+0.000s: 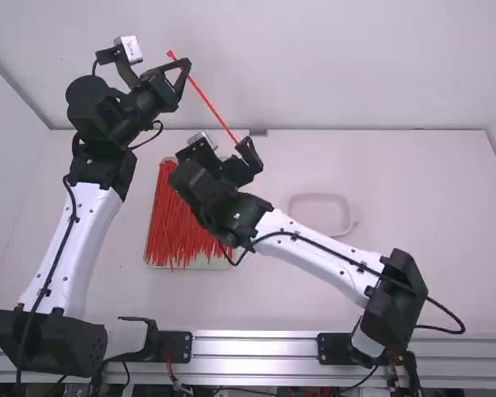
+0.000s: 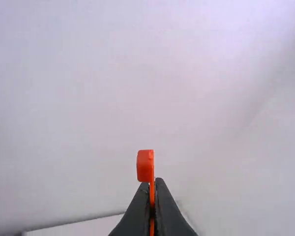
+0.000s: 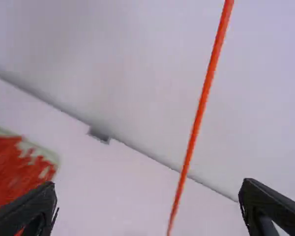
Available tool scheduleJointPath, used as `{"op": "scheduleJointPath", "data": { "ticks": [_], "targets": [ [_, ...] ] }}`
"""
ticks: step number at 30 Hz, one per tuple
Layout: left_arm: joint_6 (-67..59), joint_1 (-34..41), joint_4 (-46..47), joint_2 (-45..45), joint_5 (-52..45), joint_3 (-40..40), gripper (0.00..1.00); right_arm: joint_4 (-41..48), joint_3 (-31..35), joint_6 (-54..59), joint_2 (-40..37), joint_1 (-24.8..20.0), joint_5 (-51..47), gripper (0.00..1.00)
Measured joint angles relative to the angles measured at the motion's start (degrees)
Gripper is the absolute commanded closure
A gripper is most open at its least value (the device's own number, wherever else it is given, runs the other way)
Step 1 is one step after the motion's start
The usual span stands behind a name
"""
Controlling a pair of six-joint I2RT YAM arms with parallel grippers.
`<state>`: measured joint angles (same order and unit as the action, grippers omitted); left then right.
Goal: Fasten the cable tie
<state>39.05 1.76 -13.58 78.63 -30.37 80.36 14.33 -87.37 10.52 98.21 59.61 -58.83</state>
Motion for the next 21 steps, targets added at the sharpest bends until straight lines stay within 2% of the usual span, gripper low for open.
{"op": "scheduleJointPath", "data": {
  "ticks": [3,9,14,19,21],
  "targets": [
    [-2.2,-1.0,0.9,0.0,-0.9,0.0,0.98,1.6,0.0,0.2,-3.9,0.5,7.3,0.02],
    [-7.8,-2.2,2.7,0.1,-6.1,0.0,0.98,6.3,0.0,0.2,-14.4,-5.9,23.3,0.02],
    [-14.8,-2.4,2.9,0.9,-15.6,0.0,0.98,9.4,-0.4,0.7,-20.8,-17.7,48.1,0.02],
    [-18.2,-2.3,1.4,0.9,-24.7,0.0,0.98,9.9,-0.4,3.2,-21.2,-27.5,72.3,0.02],
    [-19.2,-2.4,-1.4,0.9,-30.1,0.0,0.98,9.9,-0.4,6.3,-20.5,-32.4,86.9,0.02]
  ]
}}
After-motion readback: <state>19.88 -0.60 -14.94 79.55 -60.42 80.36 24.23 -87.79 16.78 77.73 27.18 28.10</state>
